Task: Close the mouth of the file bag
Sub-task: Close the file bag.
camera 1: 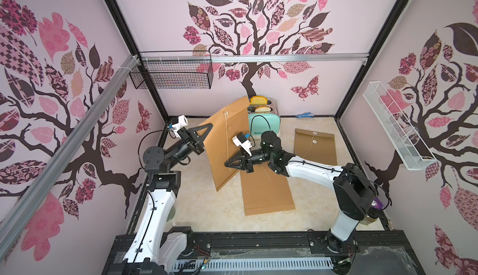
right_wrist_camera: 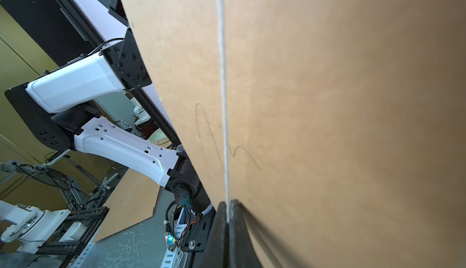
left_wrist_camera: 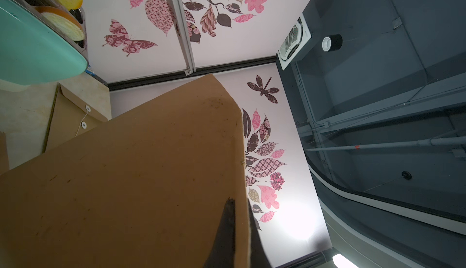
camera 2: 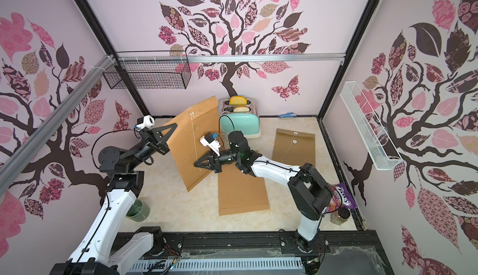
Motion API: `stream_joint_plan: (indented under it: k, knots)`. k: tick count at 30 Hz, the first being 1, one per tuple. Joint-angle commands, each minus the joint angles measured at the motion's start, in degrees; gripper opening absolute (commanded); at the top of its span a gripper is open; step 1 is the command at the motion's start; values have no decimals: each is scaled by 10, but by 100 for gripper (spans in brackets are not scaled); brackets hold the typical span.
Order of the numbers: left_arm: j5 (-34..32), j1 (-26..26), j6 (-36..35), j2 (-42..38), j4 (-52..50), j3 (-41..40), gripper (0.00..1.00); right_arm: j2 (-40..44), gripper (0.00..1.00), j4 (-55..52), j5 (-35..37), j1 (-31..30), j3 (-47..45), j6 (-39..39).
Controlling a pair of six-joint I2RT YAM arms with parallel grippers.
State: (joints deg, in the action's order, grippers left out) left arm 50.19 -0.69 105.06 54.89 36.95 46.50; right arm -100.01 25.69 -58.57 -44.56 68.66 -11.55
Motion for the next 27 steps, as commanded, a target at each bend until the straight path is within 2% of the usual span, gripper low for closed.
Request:
stream_joint_plan:
  k: [1,13,22,27]
  knots:
    - [-9,2,26,1,61,-2,0,-5,0,-17,17,-4,24,0]
    - [-21,2,95,-1,124,-27,0,-20,0,-46,42,-1,34,29]
    - [-20,1,124,-7,145,-26,0,-23,0,35,34,34,7,-46]
    - [-26,2,137,-4,161,-33,0,-19,0,-13,26,41,20,-25]
